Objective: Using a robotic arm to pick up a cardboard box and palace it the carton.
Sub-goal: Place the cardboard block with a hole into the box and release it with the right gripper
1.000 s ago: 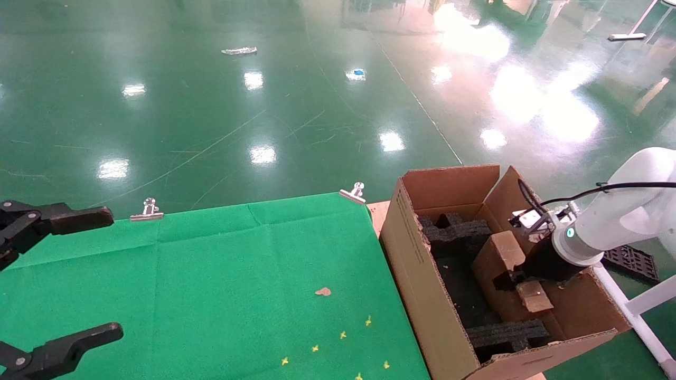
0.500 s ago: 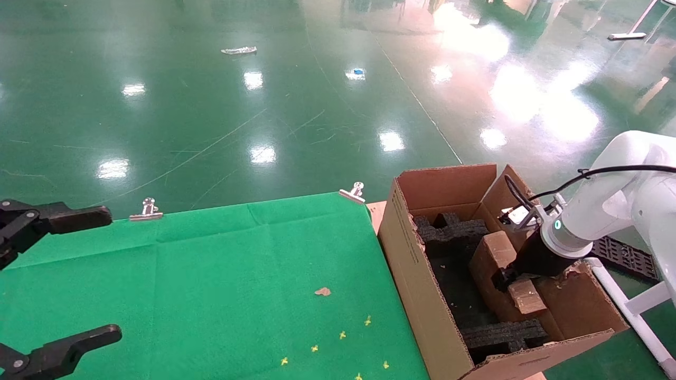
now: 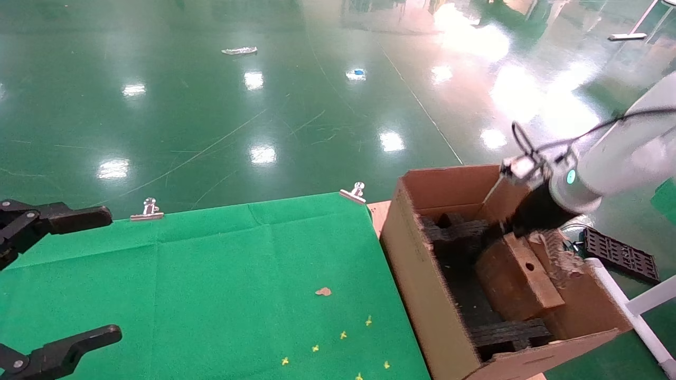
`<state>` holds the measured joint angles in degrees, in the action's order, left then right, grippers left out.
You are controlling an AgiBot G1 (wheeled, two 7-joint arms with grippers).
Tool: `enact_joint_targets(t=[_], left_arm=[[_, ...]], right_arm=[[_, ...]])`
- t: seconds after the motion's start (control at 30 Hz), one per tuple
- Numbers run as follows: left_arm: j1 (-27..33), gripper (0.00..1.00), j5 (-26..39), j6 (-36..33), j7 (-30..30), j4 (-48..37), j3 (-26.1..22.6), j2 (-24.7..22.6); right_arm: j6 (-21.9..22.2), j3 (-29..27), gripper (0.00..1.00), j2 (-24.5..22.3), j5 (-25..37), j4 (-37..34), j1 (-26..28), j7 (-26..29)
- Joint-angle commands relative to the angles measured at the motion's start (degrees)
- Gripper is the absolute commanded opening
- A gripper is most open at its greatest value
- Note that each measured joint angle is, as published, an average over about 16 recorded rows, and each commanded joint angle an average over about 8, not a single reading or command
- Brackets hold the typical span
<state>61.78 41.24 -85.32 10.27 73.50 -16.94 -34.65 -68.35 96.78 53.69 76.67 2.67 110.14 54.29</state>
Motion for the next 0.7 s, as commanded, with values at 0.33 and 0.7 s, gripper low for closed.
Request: enact_joint_targets(t=[0.33, 0.7], left_arm=[[0.0, 1.0, 0.0, 0.0, 0.0, 0.0, 0.0, 0.0], [0.0, 1.0, 0.0, 0.0, 0.0, 0.0, -0.1, 0.0]], right_arm=[[-1.1, -2.3, 1.0, -1.9, -2.9, 2.9, 12.0, -6.8], [0.5, -5.6, 1.0, -3.7, -5.8, 6.9, 14.5, -9.6]])
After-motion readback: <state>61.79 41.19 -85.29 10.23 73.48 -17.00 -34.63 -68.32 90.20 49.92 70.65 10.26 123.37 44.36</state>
